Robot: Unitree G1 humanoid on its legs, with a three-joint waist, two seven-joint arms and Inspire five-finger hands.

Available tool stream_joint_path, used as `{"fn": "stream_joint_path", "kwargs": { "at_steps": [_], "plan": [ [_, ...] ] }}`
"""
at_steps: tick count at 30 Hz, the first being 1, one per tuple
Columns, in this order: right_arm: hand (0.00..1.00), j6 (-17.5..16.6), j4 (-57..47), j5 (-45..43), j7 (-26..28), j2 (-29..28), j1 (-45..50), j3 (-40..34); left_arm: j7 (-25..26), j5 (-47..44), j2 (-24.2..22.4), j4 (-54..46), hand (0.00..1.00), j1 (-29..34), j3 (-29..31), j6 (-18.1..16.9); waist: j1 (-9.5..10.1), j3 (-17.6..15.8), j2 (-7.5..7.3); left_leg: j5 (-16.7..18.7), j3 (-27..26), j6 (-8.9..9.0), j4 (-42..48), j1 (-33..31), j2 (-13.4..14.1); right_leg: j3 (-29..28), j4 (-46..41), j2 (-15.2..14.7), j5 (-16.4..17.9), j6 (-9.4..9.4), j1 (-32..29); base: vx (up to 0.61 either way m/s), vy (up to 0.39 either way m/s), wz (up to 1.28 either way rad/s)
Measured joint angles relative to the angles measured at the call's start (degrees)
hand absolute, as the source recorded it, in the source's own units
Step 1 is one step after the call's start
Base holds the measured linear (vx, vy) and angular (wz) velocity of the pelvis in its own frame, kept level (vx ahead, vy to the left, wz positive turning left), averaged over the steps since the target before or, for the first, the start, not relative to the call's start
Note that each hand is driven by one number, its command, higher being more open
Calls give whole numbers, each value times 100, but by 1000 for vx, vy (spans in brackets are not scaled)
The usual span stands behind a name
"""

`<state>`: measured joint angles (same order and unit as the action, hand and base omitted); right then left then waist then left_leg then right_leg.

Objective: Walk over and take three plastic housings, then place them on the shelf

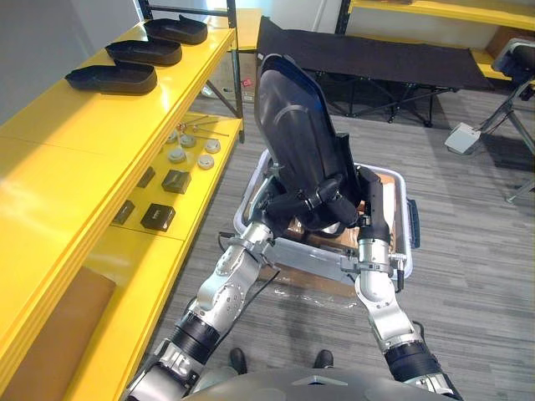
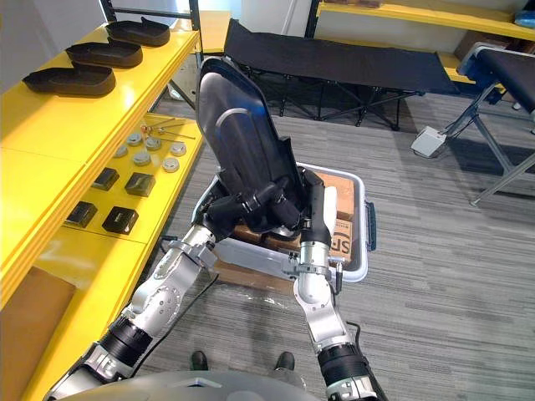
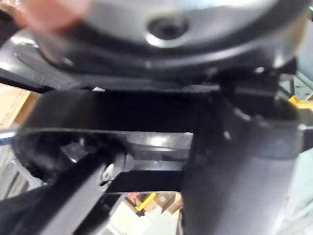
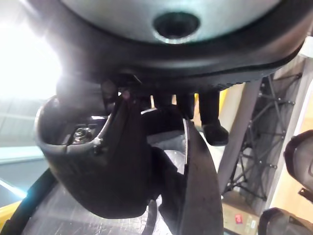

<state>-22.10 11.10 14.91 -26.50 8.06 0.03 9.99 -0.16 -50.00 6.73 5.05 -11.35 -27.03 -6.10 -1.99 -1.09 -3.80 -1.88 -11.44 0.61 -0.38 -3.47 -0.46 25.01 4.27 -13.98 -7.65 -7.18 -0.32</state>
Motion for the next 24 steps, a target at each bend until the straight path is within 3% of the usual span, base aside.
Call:
{"fn": "stream_joint_path", "kwargs": {
  "at_steps": [1, 9, 14, 23, 24],
  "plan": [
    [0, -21, 0, 0, 0, 0, 25, 38, 68, -2, -1, -1, 0, -10, -3, -79, 0, 17, -26, -2, 8, 4, 0, 4, 3, 5, 9, 0, 0, 0, 13, -12, 0, 4],
    [0, -213, 75, -6, -53, 2, 89, 185, 133, 119, 4, -2, 0, -27, 115, -143, 19, 94, -140, -12, 32, 8, -1, 19, 9, 37, 14, 2, 1, 2, 44, -5, 0, 1],
    [0, -616, 104, -23, -175, 79, 263, 215, 31, 510, 47, 287, 0, -265, 314, 273, 9, 125, -216, -12, 20, 8, -2, 19, 8, 34, 15, 2, -1, 3, 40, 0, 0, 0],
    [0, -689, 101, -91, -388, 170, 428, 381, -338, 454, 359, 515, 0, -558, 248, 636, -55, 121, -225, -2, 11, 13, 34, 1, 13, 13, 20, 0, -11, 6, 34, 0, 0, 0],
    [100, -689, 102, -98, -403, 183, 432, 382, -339, 415, 381, 558, 0, -605, 207, 635, -59, 120, -225, 0, 11, 13, 42, -4, 13, 13, 21, -1, -11, 7, 33, 0, 0, 0]
  ]
}}
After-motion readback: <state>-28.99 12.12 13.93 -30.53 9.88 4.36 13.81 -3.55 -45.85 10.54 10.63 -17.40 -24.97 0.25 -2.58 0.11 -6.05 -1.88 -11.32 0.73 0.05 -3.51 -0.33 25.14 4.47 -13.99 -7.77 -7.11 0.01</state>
